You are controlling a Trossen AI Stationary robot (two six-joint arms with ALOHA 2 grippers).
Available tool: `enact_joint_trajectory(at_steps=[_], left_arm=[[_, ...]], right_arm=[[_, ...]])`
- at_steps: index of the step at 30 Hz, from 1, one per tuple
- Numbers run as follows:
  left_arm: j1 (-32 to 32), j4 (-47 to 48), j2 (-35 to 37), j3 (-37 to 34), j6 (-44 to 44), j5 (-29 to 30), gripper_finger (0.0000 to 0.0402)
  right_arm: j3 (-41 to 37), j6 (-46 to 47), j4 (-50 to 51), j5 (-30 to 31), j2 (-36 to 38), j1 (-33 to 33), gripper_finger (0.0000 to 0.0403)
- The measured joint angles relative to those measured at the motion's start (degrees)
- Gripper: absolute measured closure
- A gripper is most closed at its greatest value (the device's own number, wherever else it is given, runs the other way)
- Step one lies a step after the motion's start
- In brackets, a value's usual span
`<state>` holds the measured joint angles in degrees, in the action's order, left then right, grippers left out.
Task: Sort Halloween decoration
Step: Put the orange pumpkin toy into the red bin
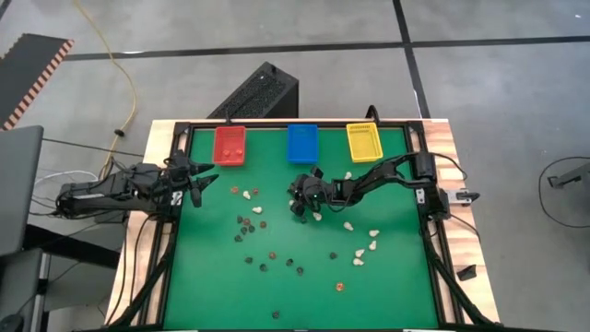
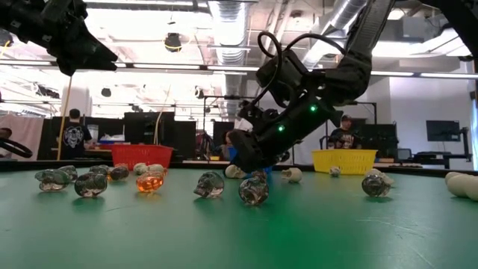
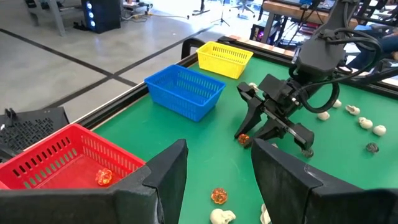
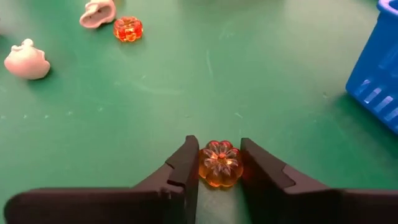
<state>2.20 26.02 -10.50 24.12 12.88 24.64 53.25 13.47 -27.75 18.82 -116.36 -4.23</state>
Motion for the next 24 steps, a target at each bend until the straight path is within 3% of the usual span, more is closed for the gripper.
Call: enact_joint_trajectory(at_steps=[11, 24], left_arm=[[0.0, 0.0, 0.0, 0.0, 0.0, 0.0, 0.0233], [0.0, 0.0, 0.0, 0.0, -0.1, 0.0, 0.0233]], right_arm=[[1.9, 3.0, 0.0, -0.3, 0.2, 0.1, 0.0282], [18.4, -6.1, 4.6, -1.3, -0.4, -1.8, 0.0282]])
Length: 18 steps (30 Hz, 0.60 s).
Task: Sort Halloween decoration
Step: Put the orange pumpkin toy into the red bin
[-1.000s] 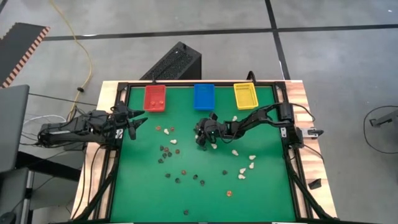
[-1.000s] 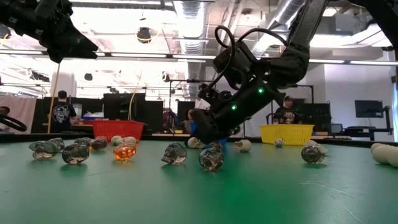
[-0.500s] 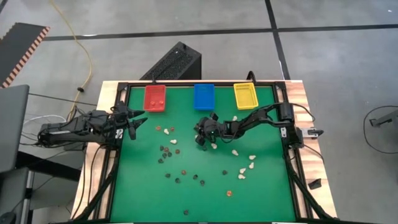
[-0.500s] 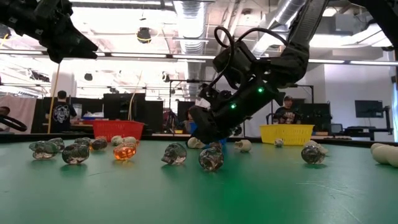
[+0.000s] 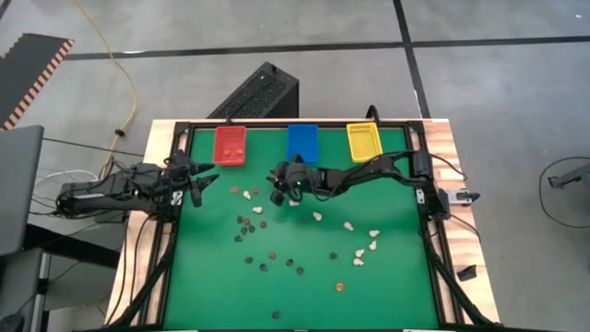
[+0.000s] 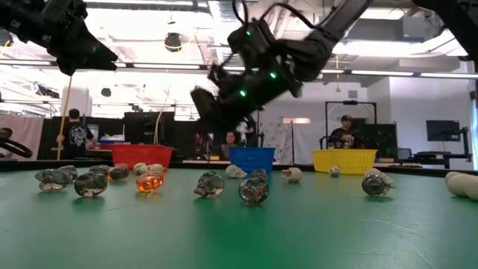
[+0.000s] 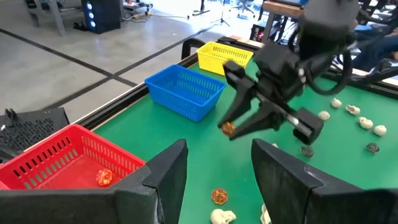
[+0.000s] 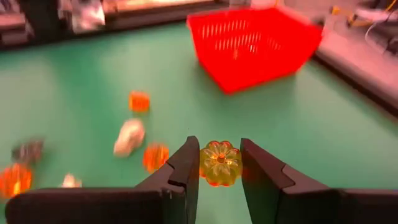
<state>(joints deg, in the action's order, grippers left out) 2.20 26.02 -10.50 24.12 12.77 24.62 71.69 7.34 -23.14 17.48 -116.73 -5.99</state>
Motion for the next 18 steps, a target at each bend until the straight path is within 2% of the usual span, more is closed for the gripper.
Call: enact_joint_trajectory(at_steps=[6, 10, 18], left_arm=[[0.0, 0.0, 0.0, 0.0, 0.0, 0.0, 0.0233], [0.0, 0.0, 0.0, 0.0, 0.0, 0.0, 0.0233], [0.0, -0.1, 0.0, 0.0, 0.0, 0.0, 0.0233]], right_arm=[[6.1, -1.8, 0.2, -0.1, 0.0, -2.7, 0.0282], [9.8, -1.8, -0.2, -2.5, -0.3, -4.9, 0.0282], [23.6, -2.7, 1.6, -4.3, -10.7, -6.5, 0.0278]])
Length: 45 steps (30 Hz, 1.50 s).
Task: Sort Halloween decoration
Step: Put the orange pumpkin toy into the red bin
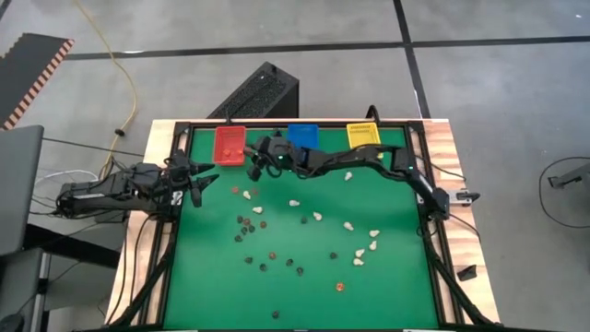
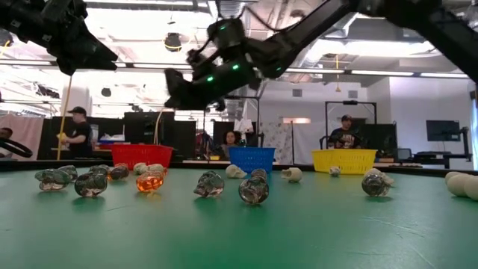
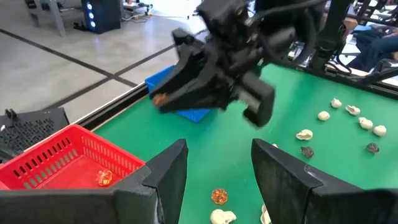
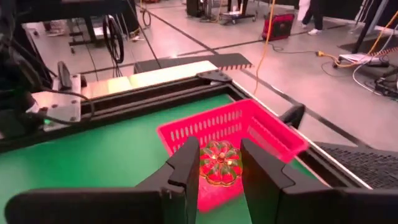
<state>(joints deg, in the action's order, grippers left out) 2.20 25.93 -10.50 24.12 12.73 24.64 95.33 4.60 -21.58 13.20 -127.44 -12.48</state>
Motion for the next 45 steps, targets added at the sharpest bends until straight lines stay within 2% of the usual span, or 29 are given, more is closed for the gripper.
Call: enact_joint_trajectory(at_steps=[3, 9, 14, 19, 28, 38, 45], left_arm=[[0.0, 0.0, 0.0, 0.0, 0.0, 0.0, 0.0233], [0.0, 0.0, 0.0, 0.0, 0.0, 0.0, 0.0233], [0.0, 0.0, 0.0, 0.0, 0.0, 0.0, 0.0233], [0.0, 0.0, 0.0, 0.0, 0.0, 0.0, 0.0233], [0.0, 0.0, 0.0, 0.0, 0.0, 0.0, 0.0233], [0.0, 0.0, 0.0, 0.0, 0.0, 0.0, 0.0233], [0.0, 0.0, 0.0, 0.0, 0.0, 0.0, 0.0233]], right_arm=[[6.3, 0.0, 1.5, -0.1, -3.6, -0.6, 0.0267], [18.8, 1.4, 6.2, -4.0, -12.1, -2.0, 0.0280], [28.4, 4.3, 10.9, -5.7, -18.1, -2.5, 0.0268], [35.1, 5.5, 16.4, -6.5, -22.6, -2.8, 0.0268], [36.4, 7.6, 22.0, -6.0, -23.0, -4.2, 0.0262], [36.4, 10.3, 23.2, -7.1, -23.0, -4.9, 0.0254], [36.4, 7.1, 23.3, -8.8, -23.0, -4.9, 0.0207]])
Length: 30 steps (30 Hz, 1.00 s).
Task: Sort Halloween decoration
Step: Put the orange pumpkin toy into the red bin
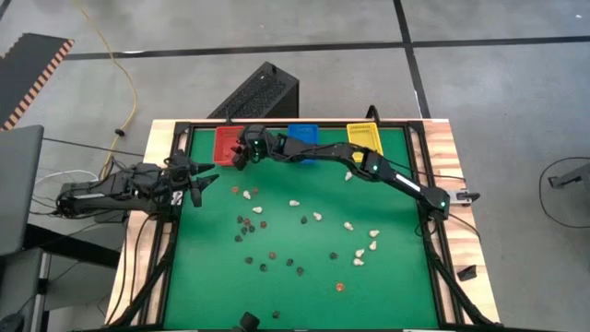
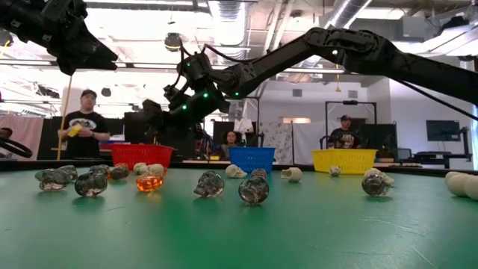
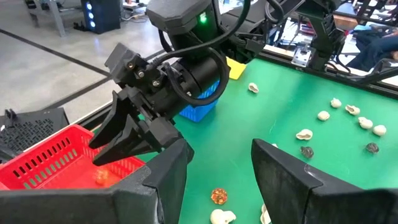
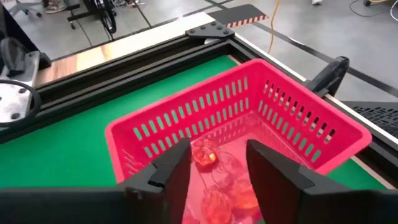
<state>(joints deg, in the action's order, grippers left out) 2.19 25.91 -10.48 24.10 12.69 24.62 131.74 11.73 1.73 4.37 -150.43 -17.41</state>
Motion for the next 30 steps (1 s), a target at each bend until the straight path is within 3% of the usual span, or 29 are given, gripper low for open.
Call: enact_joint_trajectory(at_steps=[4, 8, 17, 24, 30], left_arm=[[0.0, 0.0, 0.0, 0.0, 0.0, 0.0, 0.0233], [0.0, 0.0, 0.0, 0.0, 0.0, 0.0, 0.0233], [0.0, 0.0, 0.0, 0.0, 0.0, 0.0, 0.0233], [0.0, 0.0, 0.0, 0.0, 0.0, -0.1, 0.0233], [0.0, 0.0, 0.0, 0.0, 0.0, -0.1, 0.0233]], right_arm=[[0.0, 0.4, 0.3, -0.1, 0.0, 0.0, 0.0179], [0.0, -2.2, 3.6, -0.1, 1.9, 0.4, 0.0176], [0.0, -17.0, 29.6, 0.4, 15.6, 3.1, 0.0191], [-1.9, -20.7, 55.1, 6.8, 29.9, 4.6, 0.0201], [-16.2, -14.4, 65.4, 15.8, 49.3, 6.2, 0.0213]])
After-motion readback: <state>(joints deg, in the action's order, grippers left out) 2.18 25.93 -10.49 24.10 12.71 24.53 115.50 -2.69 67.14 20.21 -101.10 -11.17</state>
